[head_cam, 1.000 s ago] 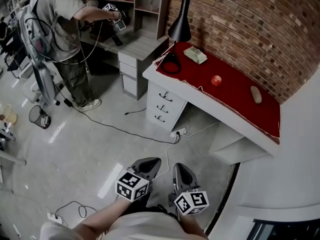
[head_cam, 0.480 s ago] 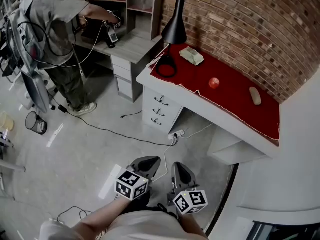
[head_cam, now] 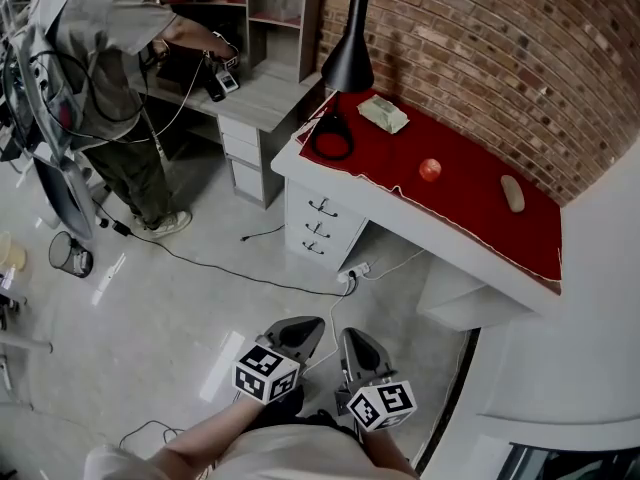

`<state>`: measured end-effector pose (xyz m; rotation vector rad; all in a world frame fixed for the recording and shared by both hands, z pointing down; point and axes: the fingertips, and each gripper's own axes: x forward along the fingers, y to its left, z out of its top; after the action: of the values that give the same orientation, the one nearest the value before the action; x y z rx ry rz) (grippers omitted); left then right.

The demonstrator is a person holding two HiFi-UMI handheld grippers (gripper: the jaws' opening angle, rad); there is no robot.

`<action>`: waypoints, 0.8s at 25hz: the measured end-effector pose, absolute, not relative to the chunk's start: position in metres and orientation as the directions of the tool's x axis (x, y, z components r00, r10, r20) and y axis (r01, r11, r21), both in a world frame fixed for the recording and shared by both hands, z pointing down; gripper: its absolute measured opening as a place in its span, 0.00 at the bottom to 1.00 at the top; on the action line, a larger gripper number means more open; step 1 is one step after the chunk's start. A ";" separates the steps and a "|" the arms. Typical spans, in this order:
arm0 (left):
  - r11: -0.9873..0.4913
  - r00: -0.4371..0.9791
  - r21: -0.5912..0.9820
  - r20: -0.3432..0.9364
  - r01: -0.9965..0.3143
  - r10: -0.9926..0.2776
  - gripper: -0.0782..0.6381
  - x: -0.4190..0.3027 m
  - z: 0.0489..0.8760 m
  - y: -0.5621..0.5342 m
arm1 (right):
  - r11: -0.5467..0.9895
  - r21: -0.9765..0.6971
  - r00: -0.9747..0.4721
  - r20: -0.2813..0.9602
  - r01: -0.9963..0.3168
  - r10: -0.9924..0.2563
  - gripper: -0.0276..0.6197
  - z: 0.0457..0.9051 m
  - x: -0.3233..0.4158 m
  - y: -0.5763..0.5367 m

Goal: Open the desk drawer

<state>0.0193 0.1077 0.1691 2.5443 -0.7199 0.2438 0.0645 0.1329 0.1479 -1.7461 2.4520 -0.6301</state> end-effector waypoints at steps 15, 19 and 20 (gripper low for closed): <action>-0.759 0.857 0.400 0.262 -0.514 -0.443 0.12 0.005 0.167 0.102 | 0.260 -0.356 -0.330 0.150 -0.897 -0.932 0.07 0.140 0.062 0.134; -0.750 0.856 0.414 0.254 -0.516 -0.449 0.12 0.004 0.169 0.101 | 0.255 -0.339 -0.323 0.162 -0.906 -0.932 0.07 0.141 0.064 0.129; -0.748 0.853 0.410 0.254 -0.522 -0.456 0.12 0.003 0.169 0.099 | 0.257 -0.333 -0.324 0.163 -0.907 -0.932 0.07 0.140 0.065 0.127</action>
<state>0.0026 0.0986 0.1690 2.5521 -0.7177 0.1891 0.0645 0.1268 0.1399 -1.7853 2.4373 -0.5719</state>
